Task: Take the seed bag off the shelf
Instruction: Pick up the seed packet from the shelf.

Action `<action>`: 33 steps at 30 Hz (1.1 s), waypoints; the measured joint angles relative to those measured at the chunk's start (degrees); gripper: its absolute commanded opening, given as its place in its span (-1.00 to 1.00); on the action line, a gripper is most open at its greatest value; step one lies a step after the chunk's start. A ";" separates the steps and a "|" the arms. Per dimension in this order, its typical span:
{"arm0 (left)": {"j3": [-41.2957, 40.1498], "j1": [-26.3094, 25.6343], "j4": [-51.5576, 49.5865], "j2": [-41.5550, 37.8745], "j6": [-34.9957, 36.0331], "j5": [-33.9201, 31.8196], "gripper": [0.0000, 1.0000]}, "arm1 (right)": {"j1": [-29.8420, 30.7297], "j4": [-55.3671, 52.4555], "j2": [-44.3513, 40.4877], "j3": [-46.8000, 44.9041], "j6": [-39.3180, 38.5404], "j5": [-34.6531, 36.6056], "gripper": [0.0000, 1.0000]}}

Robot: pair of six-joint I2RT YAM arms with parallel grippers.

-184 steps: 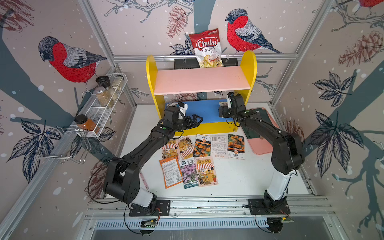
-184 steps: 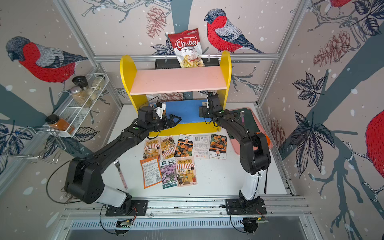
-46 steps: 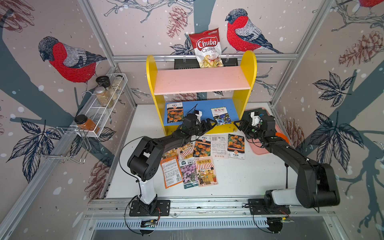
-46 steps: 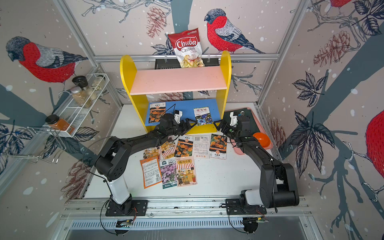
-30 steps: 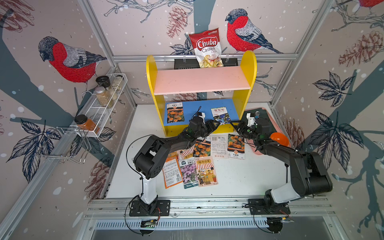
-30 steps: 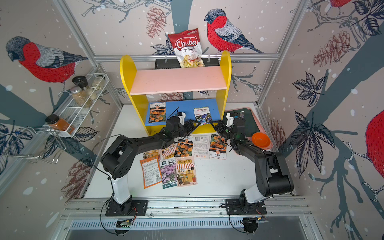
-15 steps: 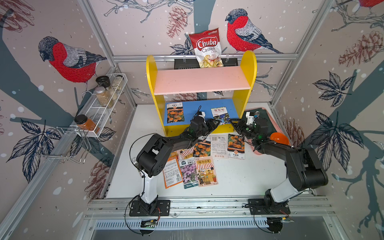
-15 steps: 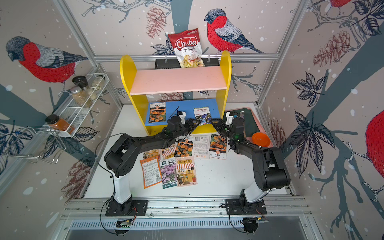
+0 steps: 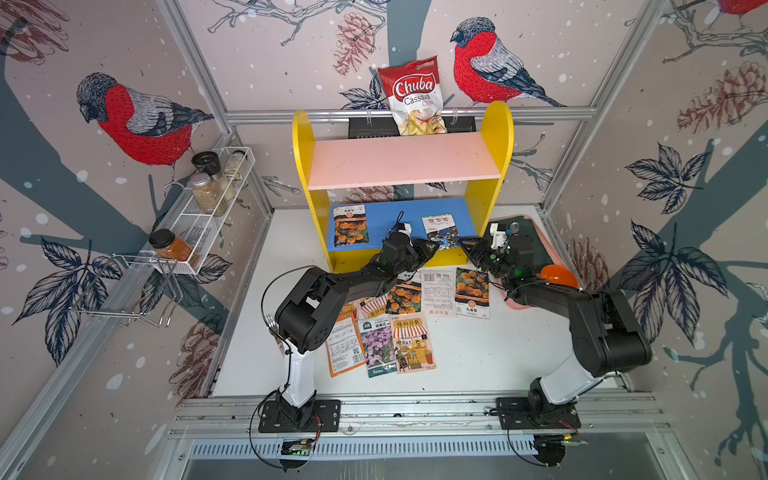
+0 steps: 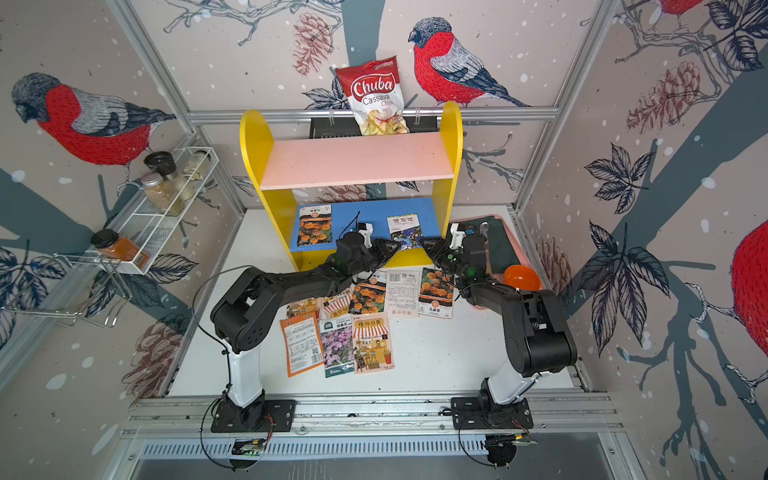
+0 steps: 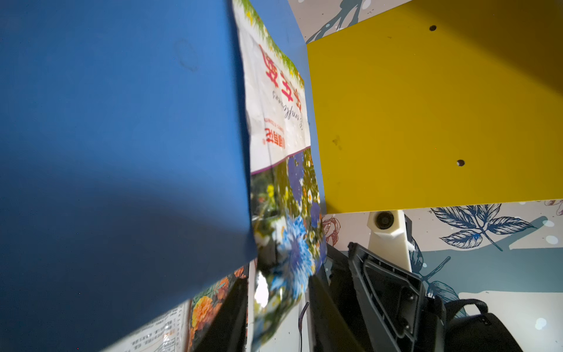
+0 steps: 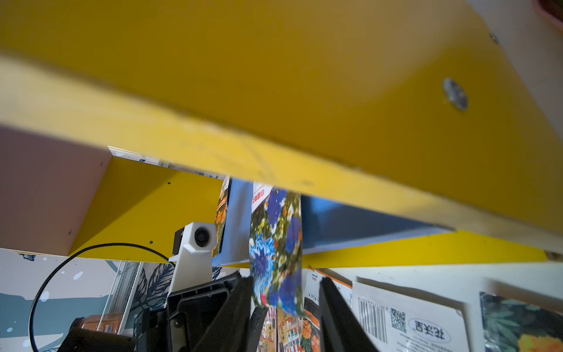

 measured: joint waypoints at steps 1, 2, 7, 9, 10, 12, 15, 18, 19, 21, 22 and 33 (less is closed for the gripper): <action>0.00 -0.09 0.00 0.02 -0.02 0.02 -0.41 | 0.09 0.02 0.13 0.00 0.02 0.00 -0.24; 0.00 -0.11 0.02 0.02 -0.11 0.02 -0.43 | 0.09 0.02 0.31 0.00 0.07 -0.02 -0.25; 0.00 -0.17 0.00 0.02 -0.15 0.02 -0.52 | 0.09 0.50 1.18 0.15 0.28 -0.26 -0.33; 0.00 -0.17 0.00 0.02 -0.17 0.02 -0.58 | 0.09 1.01 1.44 0.15 0.39 -0.33 -0.37; 0.00 -0.17 0.00 0.02 -0.17 0.02 -0.61 | 0.09 1.33 1.49 0.15 0.39 -0.42 -0.40; 0.00 -0.17 0.00 0.02 -0.17 0.02 -0.67 | 0.09 1.84 1.60 0.15 0.42 -0.46 -0.45; 0.02 -0.17 0.00 0.07 -0.24 0.04 -0.74 | 0.11 2.21 1.68 0.15 0.42 -0.48 -0.53; 0.11 -0.17 0.00 0.13 -0.37 0.04 -0.81 | 0.11 2.21 1.68 0.24 0.42 -0.59 -0.62; 0.11 -0.17 0.00 0.13 -0.37 0.04 -0.86 | 0.11 2.21 1.68 0.28 0.42 -0.61 -0.66; 0.13 -0.17 0.00 0.13 -0.37 0.04 -0.91 | 0.11 2.21 1.68 0.37 0.42 -0.63 -0.70; 0.17 -0.17 0.00 0.13 -0.37 0.04 -0.93 | 0.11 2.21 1.68 0.37 0.42 -0.63 -0.73; 0.22 -0.17 -0.04 0.13 -0.33 0.02 -1.00 | 0.24 2.21 1.86 0.46 0.42 -0.63 -1.00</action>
